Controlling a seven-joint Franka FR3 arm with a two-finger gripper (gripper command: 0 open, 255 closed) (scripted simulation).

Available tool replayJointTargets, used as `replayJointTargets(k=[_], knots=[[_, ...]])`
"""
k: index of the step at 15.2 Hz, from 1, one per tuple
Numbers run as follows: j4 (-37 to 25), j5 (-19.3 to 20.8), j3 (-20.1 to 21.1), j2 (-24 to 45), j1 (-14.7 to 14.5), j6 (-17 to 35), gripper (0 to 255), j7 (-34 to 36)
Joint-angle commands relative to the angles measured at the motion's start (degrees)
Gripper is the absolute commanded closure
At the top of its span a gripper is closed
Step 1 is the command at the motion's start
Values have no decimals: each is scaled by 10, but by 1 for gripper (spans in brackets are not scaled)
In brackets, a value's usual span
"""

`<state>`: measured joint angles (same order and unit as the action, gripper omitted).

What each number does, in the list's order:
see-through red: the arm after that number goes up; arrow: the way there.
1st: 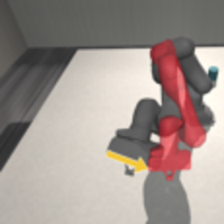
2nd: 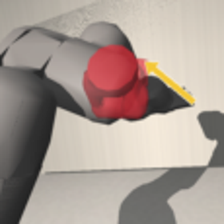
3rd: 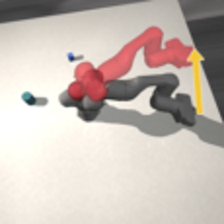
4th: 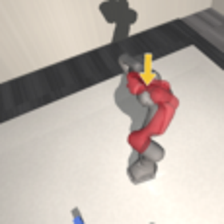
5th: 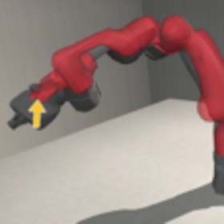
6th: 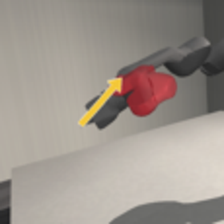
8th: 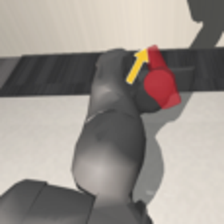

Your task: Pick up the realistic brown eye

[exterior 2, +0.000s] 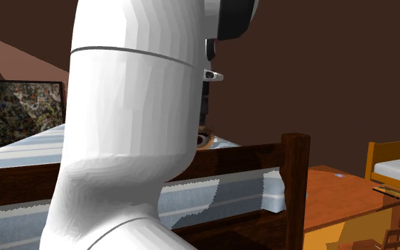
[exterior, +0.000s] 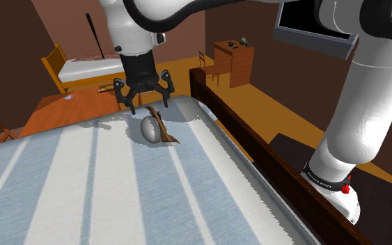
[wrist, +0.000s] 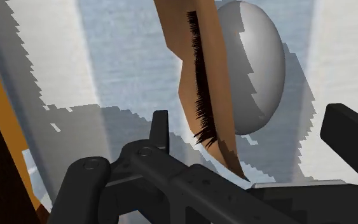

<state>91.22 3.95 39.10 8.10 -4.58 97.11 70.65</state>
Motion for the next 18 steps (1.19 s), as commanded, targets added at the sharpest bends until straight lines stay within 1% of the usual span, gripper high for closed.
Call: replayJointTargets(k=[1, 6, 8, 9, 18], knots=[[4, 4, 1, 9, -4, 11, 0, 9], [44, 3, 0, 7, -1, 50, 0, 8], [49, 3, -1, 8, -1, 54, 0, 8], [48, 4, -1, 8, -1, 54, 255, 8], [49, 3, -1, 8, -1, 54, 255, 8]])
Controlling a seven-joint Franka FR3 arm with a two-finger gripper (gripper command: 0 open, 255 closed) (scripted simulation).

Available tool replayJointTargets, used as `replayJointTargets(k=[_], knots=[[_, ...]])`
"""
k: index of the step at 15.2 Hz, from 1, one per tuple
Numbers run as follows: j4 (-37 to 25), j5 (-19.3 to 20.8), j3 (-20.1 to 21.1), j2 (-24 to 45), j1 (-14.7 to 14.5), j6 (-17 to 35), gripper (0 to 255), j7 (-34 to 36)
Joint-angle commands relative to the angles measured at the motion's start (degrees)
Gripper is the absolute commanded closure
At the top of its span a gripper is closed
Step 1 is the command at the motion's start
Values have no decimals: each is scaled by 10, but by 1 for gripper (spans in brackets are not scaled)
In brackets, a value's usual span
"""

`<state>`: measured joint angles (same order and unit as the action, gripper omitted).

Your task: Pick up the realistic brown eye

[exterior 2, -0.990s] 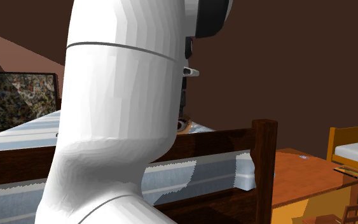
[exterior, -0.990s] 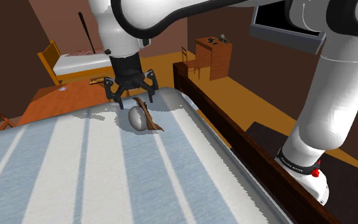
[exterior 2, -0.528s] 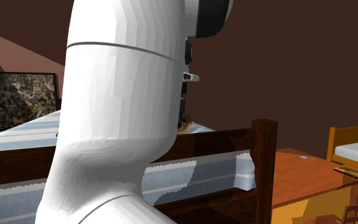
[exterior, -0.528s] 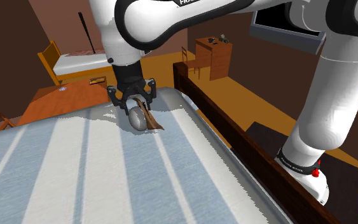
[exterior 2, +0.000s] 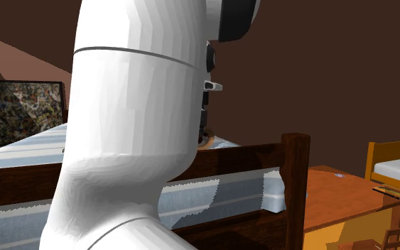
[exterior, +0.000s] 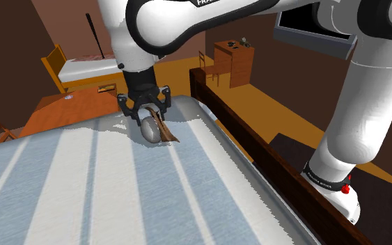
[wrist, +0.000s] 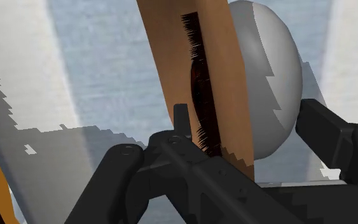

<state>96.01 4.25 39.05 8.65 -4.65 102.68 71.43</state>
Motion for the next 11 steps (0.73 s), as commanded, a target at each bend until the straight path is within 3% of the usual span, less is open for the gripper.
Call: replayJointTargets(k=[1, 11], knots=[[-7, 0, 0, 2, -1, -9, 255, 0], [-93, 5, 3, 10, -8, -89, 255, 4]])
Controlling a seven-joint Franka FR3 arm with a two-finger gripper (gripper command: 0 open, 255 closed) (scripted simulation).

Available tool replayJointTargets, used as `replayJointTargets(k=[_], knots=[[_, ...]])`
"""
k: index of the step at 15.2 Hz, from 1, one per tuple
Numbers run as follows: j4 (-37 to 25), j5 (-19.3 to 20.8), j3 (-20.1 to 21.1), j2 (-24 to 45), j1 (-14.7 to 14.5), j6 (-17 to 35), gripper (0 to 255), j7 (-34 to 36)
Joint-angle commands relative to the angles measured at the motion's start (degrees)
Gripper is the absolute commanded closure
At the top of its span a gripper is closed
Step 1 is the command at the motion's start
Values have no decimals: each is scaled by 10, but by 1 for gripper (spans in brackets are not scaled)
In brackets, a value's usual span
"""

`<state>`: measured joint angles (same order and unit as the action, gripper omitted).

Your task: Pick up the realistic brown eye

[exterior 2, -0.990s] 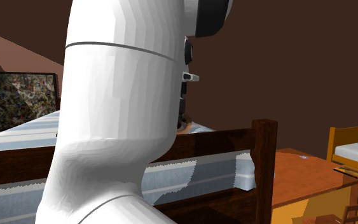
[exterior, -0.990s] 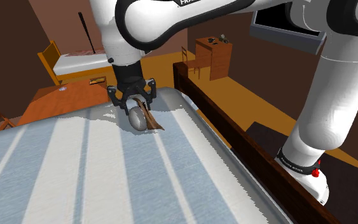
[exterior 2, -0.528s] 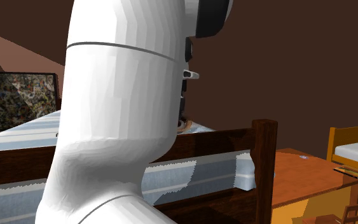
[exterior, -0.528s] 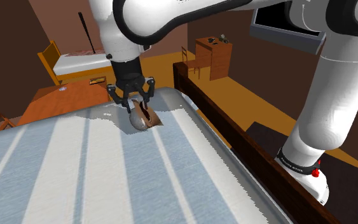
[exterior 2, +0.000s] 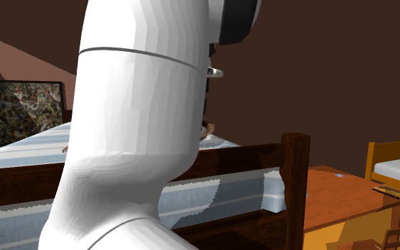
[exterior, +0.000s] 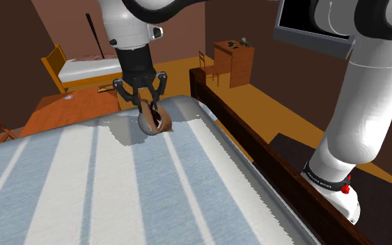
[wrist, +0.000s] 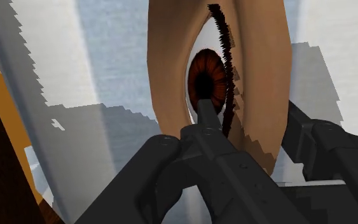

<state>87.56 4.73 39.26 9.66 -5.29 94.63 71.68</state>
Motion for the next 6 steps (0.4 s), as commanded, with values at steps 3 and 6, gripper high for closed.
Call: replayJointTargets(k=[3, 6], knots=[[-38, 4, 2, 6, -5, -33, 255, 4], [-50, 6, 2, 9, -7, -43, 255, 5]])
